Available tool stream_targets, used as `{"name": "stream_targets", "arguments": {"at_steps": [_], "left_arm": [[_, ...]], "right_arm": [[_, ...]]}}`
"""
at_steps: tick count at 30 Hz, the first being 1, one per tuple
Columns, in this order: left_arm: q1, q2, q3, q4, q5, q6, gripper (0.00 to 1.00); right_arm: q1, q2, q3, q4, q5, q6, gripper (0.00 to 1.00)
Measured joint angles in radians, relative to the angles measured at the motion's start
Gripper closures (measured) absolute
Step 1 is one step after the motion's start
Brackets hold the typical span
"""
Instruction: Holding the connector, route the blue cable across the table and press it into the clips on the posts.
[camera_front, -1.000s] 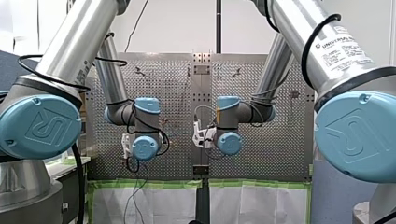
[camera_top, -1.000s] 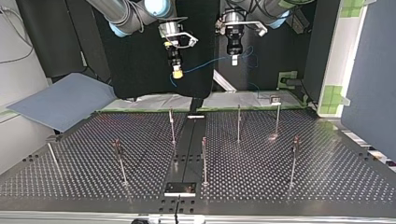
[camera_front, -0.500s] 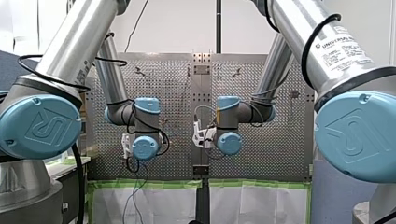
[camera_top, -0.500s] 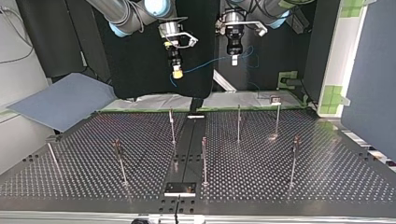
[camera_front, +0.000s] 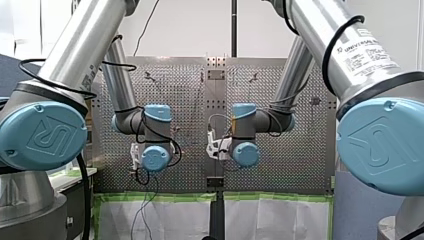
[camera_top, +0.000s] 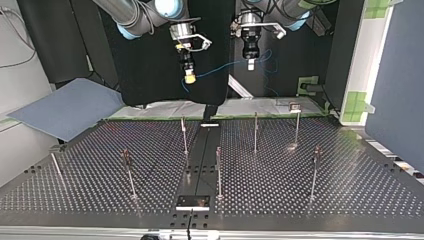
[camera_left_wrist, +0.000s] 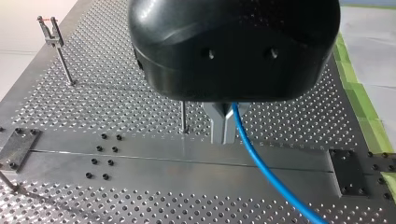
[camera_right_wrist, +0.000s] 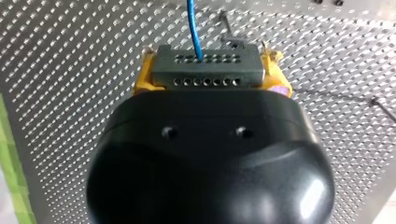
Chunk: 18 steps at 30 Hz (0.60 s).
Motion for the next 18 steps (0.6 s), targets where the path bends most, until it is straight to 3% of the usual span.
{"name": "stream_targets", "arguments": {"at_steps": [10,18], "left_arm": [[0.000,0.000,0.000,0.000,0.000,0.000,1.00],[0.000,0.000,0.000,0.000,0.000,0.000,1.00]], "right_arm": [[-0.002,0.091,0.002,0.057,0.001,-0.001,1.00],[-0.002,0.105,0.002,0.059,0.001,-0.001,1.00]]}}
